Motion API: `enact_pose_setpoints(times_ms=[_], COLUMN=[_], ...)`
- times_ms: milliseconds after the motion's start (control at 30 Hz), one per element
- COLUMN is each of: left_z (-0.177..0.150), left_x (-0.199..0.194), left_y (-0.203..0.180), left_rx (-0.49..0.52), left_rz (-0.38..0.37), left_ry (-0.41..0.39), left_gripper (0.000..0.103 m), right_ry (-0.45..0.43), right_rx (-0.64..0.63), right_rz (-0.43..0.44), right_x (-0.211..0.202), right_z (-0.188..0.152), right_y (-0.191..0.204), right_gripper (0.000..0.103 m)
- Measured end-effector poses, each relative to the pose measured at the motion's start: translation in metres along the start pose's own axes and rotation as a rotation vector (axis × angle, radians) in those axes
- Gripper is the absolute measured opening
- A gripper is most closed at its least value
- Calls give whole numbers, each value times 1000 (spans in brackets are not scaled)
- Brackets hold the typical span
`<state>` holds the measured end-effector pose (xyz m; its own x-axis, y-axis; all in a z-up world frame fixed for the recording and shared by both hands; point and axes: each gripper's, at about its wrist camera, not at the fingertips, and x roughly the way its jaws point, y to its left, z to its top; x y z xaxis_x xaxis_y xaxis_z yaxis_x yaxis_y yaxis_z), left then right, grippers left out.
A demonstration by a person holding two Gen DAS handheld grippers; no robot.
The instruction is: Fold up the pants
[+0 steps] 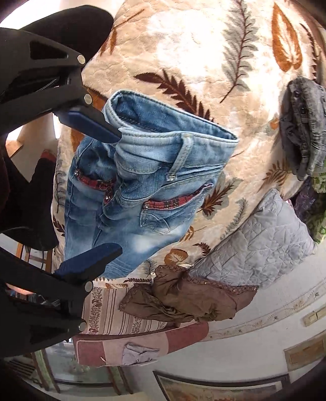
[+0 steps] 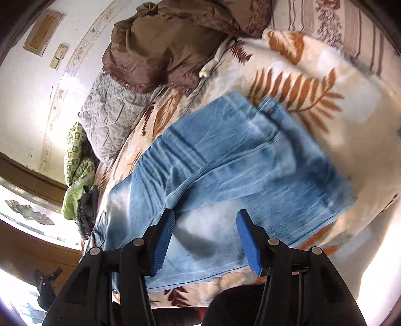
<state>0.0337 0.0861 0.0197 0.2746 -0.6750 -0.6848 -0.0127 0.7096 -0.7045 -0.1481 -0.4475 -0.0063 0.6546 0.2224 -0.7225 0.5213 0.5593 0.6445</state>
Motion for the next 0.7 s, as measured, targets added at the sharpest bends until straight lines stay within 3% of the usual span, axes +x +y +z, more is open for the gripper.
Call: enact_pose_setpoints(times_ms=[100,333,367,400,433,467,567,700], left_z=[-1,22,29,35,39,42,34,1], left_x=[22,61,66,71,73,67,33,18], left_y=[8,13,12,9,8,5,-18,-10], left_rx=[-62,-124,-107,-81,-70,-78,39,116], left_rz=[-24,66,111,157,143,116,81,66], left_ry=[87,120,120,134,147,138,48,63], left_gripper=[82,79,50,17,17,16,17,20], right_ry=[76,99,108,108,107,97,11,-16], right_rx=[19,65,67,63,52,43,24,-88], right_rz=[60,75,73,93,109,117,224,223], right_x=[28,75,82,87,89,87,49,2], right_z=[-10,-3,-1,0,3,6,10,-15], right_y=[14,36,37,38,40,43,54,59], right_gripper=[54,55,51,26,5,3,3,3])
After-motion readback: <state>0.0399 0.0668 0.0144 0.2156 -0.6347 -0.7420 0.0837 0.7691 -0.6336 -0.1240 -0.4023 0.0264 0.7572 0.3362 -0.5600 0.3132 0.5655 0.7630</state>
